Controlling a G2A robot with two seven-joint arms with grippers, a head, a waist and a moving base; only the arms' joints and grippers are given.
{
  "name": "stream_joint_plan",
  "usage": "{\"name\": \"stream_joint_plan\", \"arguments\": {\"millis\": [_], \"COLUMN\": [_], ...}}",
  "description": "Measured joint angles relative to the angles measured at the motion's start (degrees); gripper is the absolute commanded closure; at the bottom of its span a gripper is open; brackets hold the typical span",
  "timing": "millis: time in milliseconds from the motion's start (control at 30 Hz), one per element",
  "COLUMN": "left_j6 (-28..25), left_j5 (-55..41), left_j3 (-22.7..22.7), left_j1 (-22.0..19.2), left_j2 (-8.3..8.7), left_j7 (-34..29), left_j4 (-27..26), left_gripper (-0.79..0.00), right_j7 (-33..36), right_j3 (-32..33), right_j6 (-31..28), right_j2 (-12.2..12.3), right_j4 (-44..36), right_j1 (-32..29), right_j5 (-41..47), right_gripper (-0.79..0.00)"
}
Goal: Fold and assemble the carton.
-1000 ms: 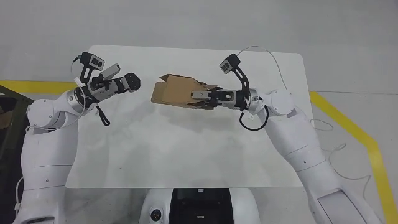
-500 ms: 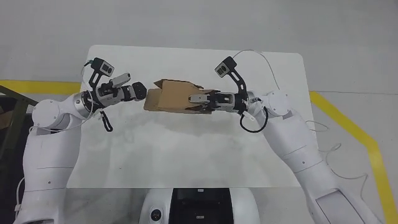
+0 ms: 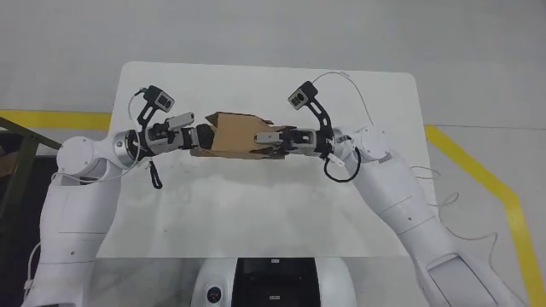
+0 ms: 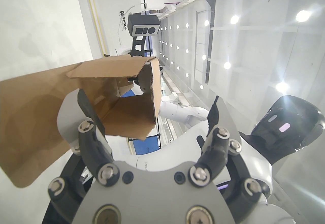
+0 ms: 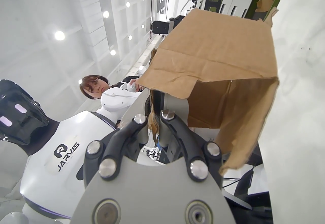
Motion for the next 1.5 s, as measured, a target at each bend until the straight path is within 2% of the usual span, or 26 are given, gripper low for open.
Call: {"name": "stream_joint_plan", "arguments": {"millis": [167,400,900,1300,1500], "left_j6": [-1.3,0.9,1.6,0.4,1.0], "left_j5": [0.7,-2.1,-3.2,-3.0,-3.1], "left_j3": [0.5,1.4,1.8,1.7,1.7], "left_j1": [0.0,0.4,1.0,-0.6,-0.9], "left_j2": [0.09,0.19,0.49,0.77,1.02], "left_j7": [0.7,-0.2,1.1,1.9,0.6], "left_j4": [-0.3,-0.5,-1.3,-0.2,0.3], "left_gripper": [-0.785,-0.785,-0.785,-0.785,-0.785], "right_j7": [0.7,-0.7,-4.3,0.5,-1.2], "right_j3": [-0.5,-0.9,-0.3,-3.3,-3.5], "right_j6": [-0.1,-0.6,-2.0,0.3,-0.8], "right_j2": [-0.2,-0.6,-1.0,-1.9,-2.3], "right_j4": [0.6,1.7,2.9,3.3,4.1], "right_j1": [0.2,0.6,1.0,1.5,1.8], "right_j5": [0.3,0.3,-0.3,0.5,0.5], "right_gripper": [0.000,0.000,0.000,0.000,0.000]}}
